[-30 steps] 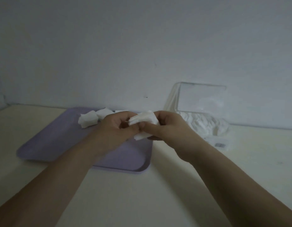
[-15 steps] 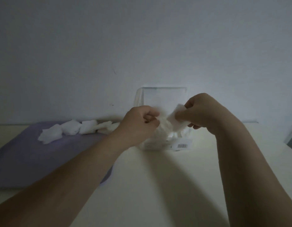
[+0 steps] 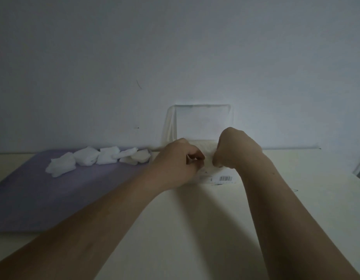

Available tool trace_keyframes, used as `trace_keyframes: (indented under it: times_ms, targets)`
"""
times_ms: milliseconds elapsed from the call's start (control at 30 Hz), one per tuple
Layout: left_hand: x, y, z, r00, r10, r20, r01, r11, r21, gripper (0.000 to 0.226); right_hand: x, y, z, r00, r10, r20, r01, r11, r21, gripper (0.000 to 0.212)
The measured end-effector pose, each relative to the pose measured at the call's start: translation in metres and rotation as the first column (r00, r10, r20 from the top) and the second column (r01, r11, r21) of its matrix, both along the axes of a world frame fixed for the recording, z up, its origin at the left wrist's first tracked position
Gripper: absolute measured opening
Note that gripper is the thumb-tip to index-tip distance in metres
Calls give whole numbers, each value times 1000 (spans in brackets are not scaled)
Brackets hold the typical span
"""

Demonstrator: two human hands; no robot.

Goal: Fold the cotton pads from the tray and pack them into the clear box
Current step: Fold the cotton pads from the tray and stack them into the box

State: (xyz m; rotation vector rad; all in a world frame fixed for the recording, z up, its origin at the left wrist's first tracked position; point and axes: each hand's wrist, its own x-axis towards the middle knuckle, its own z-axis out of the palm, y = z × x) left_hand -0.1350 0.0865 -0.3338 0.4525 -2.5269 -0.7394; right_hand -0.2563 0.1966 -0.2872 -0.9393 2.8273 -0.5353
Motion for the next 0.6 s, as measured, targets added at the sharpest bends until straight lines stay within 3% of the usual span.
trace_keyframes:
  times_ms: [133, 267, 367, 433, 600]
  targets:
    - [1, -1, -2, 1000, -5, -15, 5, 1000, 25, 10, 9, -7, -6, 1000, 23, -13, -23, 1000, 20, 26]
    - [7, -3, -2, 997, -37, -68, 39, 999, 28, 10, 6, -3, -1, 993, 96, 74, -97, 995, 4, 36]
    - [14, -13, -3, 988, 34, -148, -43, 997, -59, 7, 8, -1, 3, 989, 142, 52, -144, 989, 45, 33]
    - [19, -18, -6, 992, 63, -109, -76, 989, -125, 7, 13, -3, 0, 982, 182, 42, -184, 980, 75, 31]
    - [19, -20, -21, 990, 68, -121, -82, 990, -115, 9, 22, -13, -8, 969, 241, 49, -245, 962, 122, 30]
